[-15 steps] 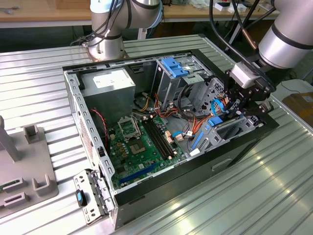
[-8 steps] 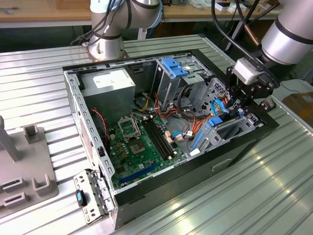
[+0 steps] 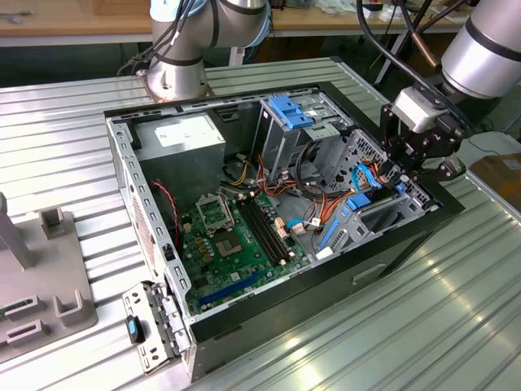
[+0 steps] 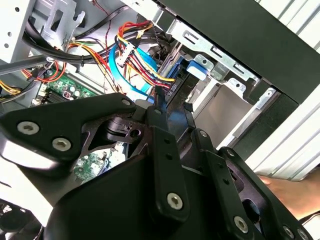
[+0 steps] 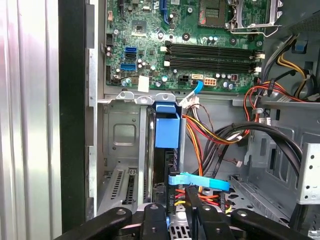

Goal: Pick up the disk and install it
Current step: 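Insert the second disk wire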

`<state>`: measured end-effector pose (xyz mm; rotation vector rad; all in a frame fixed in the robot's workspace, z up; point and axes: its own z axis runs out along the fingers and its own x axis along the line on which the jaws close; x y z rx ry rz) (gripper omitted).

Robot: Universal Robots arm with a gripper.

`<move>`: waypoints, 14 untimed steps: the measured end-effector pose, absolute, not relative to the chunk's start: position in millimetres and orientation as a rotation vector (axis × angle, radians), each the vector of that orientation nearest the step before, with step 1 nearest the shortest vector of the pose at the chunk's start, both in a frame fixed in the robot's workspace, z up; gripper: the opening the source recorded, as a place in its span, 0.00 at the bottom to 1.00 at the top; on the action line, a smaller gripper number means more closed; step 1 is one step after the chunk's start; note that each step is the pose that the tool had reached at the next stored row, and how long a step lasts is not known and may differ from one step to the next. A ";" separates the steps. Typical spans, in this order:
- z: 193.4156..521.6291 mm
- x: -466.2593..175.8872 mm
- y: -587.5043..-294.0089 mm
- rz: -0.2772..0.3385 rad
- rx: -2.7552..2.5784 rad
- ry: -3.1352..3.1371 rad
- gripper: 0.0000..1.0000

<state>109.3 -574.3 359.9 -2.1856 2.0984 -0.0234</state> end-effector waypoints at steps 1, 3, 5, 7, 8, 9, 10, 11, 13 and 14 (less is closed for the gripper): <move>359.9 109.3 -574.3 -0.024 -2.186 2.098 0.30; 360.3 108.0 -574.3 -0.028 -2.182 2.094 0.30; 360.9 106.6 -574.3 -0.036 -2.177 2.089 0.30; 360.9 104.2 -574.3 -0.038 -2.175 2.088 0.30; 360.9 104.2 -574.3 -0.038 -2.175 2.088 0.30; 360.9 104.1 -574.3 -0.039 -2.176 2.088 0.30; 360.9 103.9 -574.3 -0.039 -2.175 2.088 0.30; 360.9 103.8 -574.3 -0.039 -2.175 2.088 0.30; 360.9 103.9 -574.3 -0.017 -2.185 2.098 0.30; 360.9 103.9 -574.2 -0.011 -2.187 2.101 0.30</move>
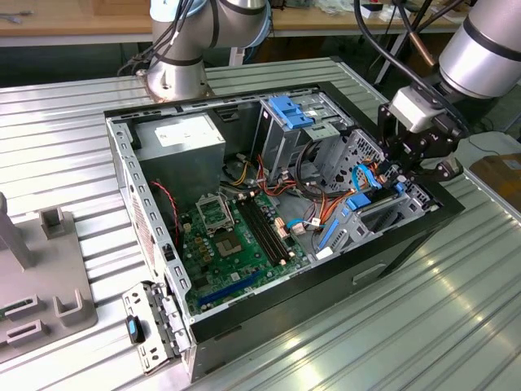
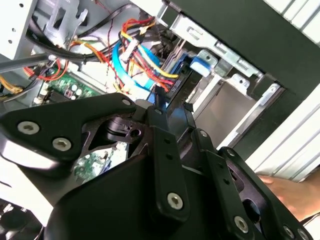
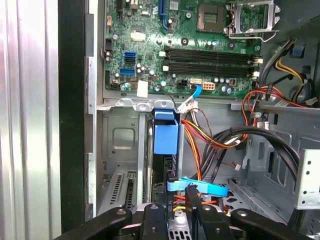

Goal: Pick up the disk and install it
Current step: 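Insert the second disk wire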

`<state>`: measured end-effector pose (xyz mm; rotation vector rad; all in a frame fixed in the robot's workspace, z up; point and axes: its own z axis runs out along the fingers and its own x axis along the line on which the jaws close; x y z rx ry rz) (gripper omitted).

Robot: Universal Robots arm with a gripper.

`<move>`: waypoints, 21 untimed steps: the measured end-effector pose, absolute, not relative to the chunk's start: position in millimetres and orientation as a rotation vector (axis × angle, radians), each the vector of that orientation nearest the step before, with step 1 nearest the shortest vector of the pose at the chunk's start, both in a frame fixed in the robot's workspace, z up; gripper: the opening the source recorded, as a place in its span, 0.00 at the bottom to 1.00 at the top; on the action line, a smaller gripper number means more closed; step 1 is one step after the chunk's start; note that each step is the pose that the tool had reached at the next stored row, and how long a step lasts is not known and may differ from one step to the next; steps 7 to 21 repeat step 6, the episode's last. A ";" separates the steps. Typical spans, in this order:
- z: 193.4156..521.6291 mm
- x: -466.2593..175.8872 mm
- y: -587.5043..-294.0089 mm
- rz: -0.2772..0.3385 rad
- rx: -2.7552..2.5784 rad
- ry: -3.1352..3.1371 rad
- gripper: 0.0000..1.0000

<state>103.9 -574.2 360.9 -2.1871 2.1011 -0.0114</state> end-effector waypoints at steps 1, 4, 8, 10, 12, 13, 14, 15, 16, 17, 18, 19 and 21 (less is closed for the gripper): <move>360.8 104.0 -574.3 -0.011 -2.187 2.101 0.30; 360.8 104.0 -574.3 -0.011 -2.187 2.101 0.30; 360.8 104.0 -574.3 -0.011 -2.187 2.101 0.30; 360.8 104.0 -574.3 -0.011 -2.187 2.101 0.30; 360.8 104.0 -574.3 -0.011 -2.187 2.101 0.30; 360.8 104.0 -574.3 -0.011 -2.187 2.101 0.30; 360.8 104.0 -574.3 -0.011 -2.187 2.101 0.30; 360.8 104.0 -574.3 -0.011 -2.187 2.101 0.30; 360.8 104.0 -574.3 -0.011 -2.187 2.101 0.30; 360.8 104.0 -574.3 -0.011 -2.187 2.101 0.30; 360.8 104.0 -574.3 -0.011 -2.187 2.101 0.30; 360.8 104.0 -574.3 -0.011 -2.187 2.101 0.30; 360.8 104.0 -574.3 -0.011 -2.187 2.101 0.30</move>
